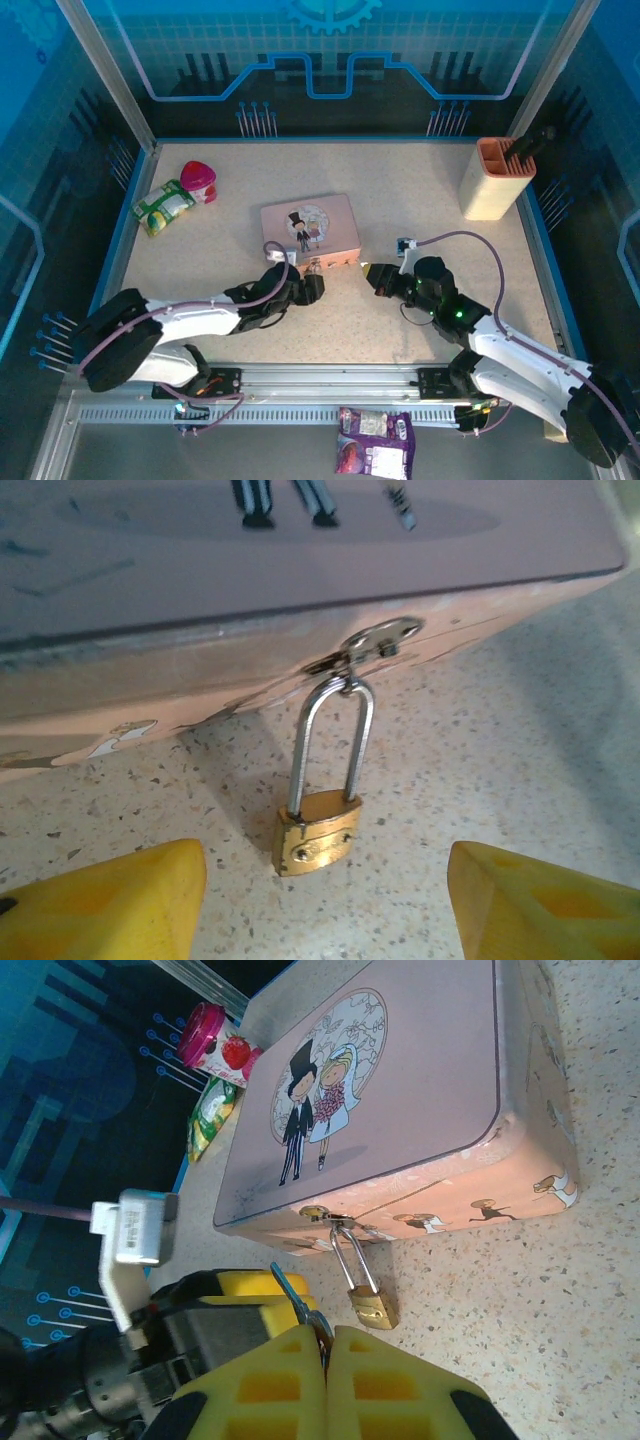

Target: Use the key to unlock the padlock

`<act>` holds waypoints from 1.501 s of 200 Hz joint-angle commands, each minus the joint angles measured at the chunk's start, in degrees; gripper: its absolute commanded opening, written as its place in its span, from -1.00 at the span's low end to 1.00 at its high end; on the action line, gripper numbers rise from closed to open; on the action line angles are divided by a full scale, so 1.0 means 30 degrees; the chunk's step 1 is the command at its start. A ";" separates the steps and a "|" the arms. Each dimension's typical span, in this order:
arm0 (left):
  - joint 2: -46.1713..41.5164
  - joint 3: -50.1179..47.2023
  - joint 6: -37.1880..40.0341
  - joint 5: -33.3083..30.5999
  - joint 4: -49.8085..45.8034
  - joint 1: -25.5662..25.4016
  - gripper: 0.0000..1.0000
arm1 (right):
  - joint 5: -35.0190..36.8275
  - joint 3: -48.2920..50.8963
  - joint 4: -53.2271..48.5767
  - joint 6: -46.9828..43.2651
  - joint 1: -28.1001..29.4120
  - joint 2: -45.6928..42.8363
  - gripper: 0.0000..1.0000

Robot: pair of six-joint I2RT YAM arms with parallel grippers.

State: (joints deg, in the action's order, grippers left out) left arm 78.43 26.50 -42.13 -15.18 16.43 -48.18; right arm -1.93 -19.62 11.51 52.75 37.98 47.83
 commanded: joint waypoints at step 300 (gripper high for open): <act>0.3800 0.4184 0.0143 0.2709 -0.2190 0.0590 -0.63 | -0.3301 0.1439 0.7465 0.5754 -0.0267 0.4828 -1.00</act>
State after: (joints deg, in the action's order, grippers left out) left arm 93.19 37.89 -44.45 -9.23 12.45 -46.61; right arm -7.09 -17.21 24.16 63.81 37.98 59.18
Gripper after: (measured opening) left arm 0.191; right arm 0.064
